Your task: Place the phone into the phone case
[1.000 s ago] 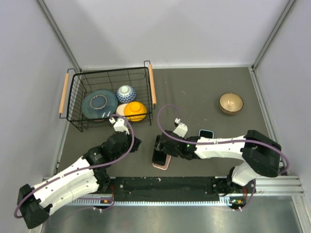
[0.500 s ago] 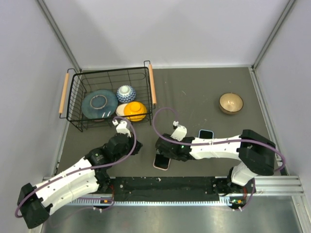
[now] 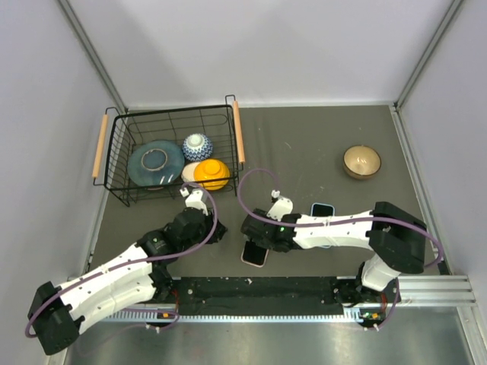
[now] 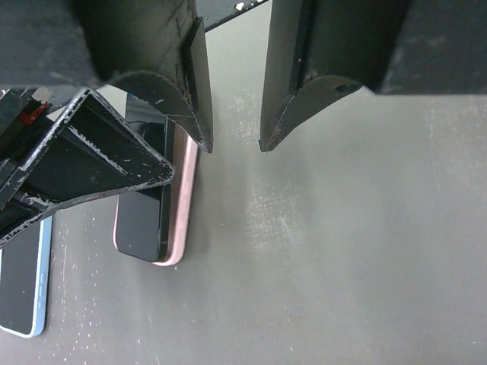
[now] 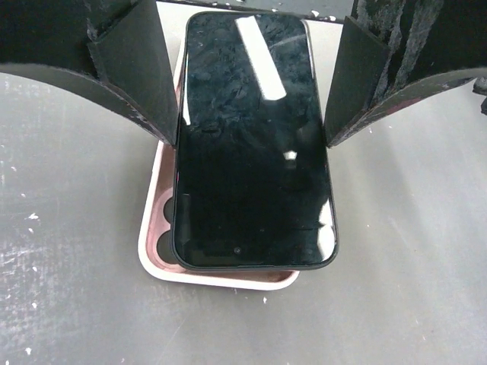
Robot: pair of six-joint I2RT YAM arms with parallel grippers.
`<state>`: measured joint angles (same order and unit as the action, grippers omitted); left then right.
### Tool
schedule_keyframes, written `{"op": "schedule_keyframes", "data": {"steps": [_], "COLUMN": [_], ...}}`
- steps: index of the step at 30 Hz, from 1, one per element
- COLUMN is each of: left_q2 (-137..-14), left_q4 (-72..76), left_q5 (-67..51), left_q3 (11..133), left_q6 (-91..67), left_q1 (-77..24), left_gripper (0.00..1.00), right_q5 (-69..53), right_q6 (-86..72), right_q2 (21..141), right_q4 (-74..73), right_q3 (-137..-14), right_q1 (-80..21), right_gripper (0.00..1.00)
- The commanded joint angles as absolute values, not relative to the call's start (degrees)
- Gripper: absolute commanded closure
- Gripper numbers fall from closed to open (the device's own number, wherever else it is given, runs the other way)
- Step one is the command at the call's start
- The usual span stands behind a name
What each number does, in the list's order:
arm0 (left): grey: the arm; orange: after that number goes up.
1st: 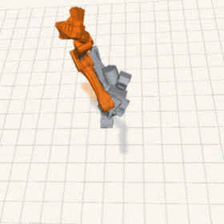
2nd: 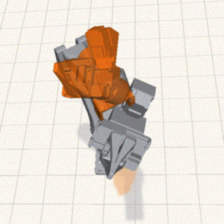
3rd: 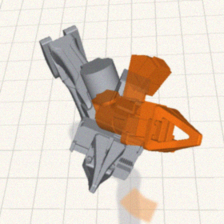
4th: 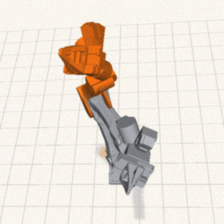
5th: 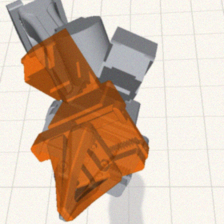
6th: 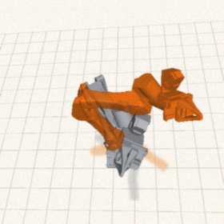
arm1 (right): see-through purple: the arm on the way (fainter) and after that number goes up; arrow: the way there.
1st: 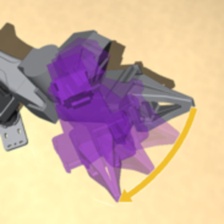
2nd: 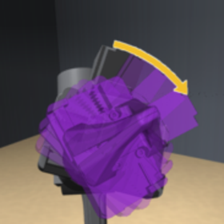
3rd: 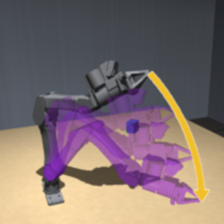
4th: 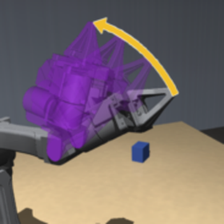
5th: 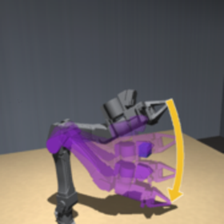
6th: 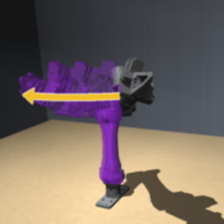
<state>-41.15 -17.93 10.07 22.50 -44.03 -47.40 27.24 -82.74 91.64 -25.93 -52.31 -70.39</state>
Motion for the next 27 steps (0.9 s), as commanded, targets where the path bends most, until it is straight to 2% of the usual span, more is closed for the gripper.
{"op": "schedule_keyframes", "data": {"steps": [1,2,5,11,18,27], "left_q2": [-42.1,-42.27,-42.45,-42.71,-48.86,-61.16], "left_q4": [-14.77,-14.59,-14.94,-12.92,-11.26,-0.44], "left_q5": [9.05,9.14,9.23,8.62,4.06,-4.2], "left_q3": [24.17,24.17,24.17,24.69,27.6,27.42], "left_q6": [-44.38,-44.38,-44.39,-42.81,-41.22,-38.51], "left_q1": [-47.11,-47.02,-46.85,-46.32,-44.65,-44.65], "left_gripper": [0.63,0.61,0.58,0.56,0.59,0.64], "right_q5": [30.06,30.58,30.41,31.29,34.54,21.91], "right_q6": [-82.18,-82.44,-83.58,-80.95,-77.08,-65.49], "right_q2": [88.86,87.81,86.49,84.47,72.27,65.83], "right_q4": [-28.3,-28.65,-28.83,-29.18,-28.92,-5.29], "right_q3": [-54.84,-54.67,-53.62,-52.91,-46.68,-30.86], "right_q1": [-71.28,-71.28,-71.28,-71.28,-70.23,-64.96], "right_gripper": [0.24,0.2,0.16,0.16,0.16,0.2]}}
